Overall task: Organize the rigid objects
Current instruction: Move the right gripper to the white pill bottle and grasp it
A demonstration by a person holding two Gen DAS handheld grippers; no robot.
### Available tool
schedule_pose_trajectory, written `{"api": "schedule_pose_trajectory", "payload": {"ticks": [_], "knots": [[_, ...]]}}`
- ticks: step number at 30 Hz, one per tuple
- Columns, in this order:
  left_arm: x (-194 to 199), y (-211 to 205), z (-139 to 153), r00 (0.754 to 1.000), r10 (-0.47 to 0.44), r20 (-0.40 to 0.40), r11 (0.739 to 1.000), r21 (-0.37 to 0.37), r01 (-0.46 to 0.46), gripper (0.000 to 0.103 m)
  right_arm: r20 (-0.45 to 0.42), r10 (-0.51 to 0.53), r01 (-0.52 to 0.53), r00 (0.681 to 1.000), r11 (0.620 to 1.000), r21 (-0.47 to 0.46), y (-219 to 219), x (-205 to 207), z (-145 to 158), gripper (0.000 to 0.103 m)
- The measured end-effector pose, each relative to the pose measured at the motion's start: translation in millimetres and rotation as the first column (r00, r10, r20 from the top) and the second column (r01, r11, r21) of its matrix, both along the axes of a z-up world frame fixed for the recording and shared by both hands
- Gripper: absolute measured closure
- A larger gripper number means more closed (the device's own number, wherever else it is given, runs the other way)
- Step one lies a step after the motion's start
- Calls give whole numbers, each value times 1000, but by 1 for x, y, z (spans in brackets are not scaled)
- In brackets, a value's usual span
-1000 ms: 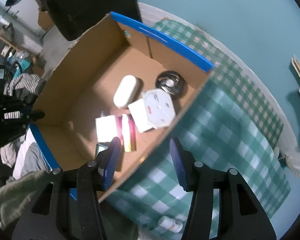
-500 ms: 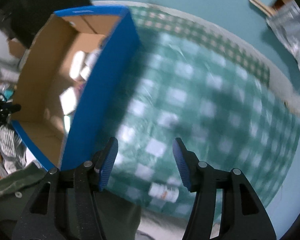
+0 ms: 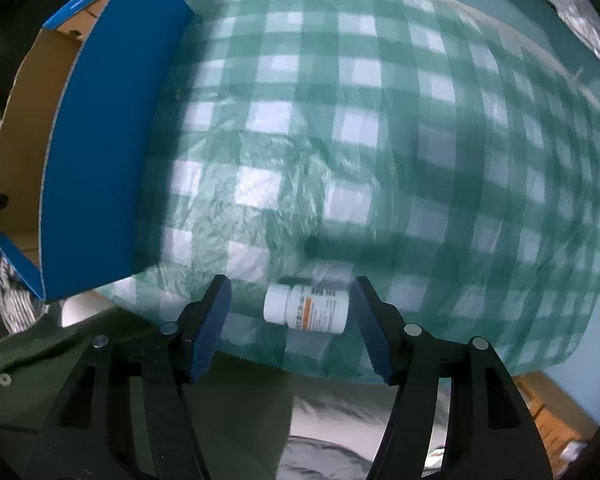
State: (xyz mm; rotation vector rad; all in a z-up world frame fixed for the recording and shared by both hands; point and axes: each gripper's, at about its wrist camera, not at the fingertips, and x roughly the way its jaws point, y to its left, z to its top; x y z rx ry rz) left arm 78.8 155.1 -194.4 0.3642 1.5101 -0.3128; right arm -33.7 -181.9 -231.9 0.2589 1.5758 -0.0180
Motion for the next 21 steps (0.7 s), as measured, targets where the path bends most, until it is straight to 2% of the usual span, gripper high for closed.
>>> {"api": "schedule_pose_trajectory", "payload": {"ticks": [6, 11, 21], "knots": [[-1, 0, 0, 1000, -6, -4, 1000, 4, 6, 93, -16, -34, 34, 999, 999, 12, 2, -13, -19, 40], [-2, -2, 0, 1000, -16, 1, 1000, 9, 16, 93, -29, -44, 43, 999, 999, -12, 3, -18, -34, 39], [-2, -1, 0, 1000, -12, 1, 1000, 3, 12, 93, -63, -87, 85, 994, 996, -31, -5, -26, -47, 39]]}}
